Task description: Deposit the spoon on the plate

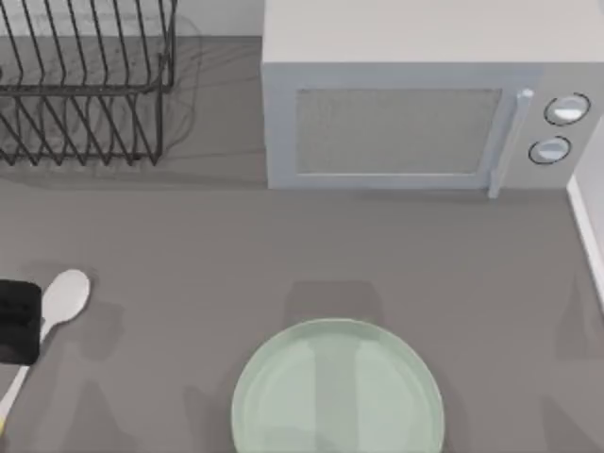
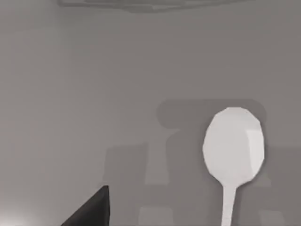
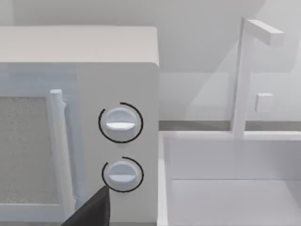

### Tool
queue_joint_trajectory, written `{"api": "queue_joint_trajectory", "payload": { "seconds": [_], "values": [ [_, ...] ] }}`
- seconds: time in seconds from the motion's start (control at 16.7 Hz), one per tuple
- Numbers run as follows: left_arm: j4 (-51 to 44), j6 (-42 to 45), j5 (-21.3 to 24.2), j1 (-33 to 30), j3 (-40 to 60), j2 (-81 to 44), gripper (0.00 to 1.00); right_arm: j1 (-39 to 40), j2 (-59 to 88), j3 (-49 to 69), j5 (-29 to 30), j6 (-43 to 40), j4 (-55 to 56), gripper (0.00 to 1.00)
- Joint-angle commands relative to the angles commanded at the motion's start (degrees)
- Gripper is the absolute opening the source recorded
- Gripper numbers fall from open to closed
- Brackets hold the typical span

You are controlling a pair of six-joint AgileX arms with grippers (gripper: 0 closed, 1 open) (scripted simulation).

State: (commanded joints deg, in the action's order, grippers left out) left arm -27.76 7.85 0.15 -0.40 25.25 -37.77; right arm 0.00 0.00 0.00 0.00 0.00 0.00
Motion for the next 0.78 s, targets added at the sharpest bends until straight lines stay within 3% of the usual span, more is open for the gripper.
{"api": "queue_joint_trajectory", "payload": {
  "seconds": [0.42,0.78],
  "values": [
    [-23.1,6.3,0.0,0.0,20.3,-34.6,1.00,0.0,0.0,0.0,0.0,0.0,0.0,1.00],
    [-32.1,8.7,-0.2,0.2,29.2,-46.8,1.00,0.0,0.0,0.0,0.0,0.0,0.0,1.00]
  ]
}}
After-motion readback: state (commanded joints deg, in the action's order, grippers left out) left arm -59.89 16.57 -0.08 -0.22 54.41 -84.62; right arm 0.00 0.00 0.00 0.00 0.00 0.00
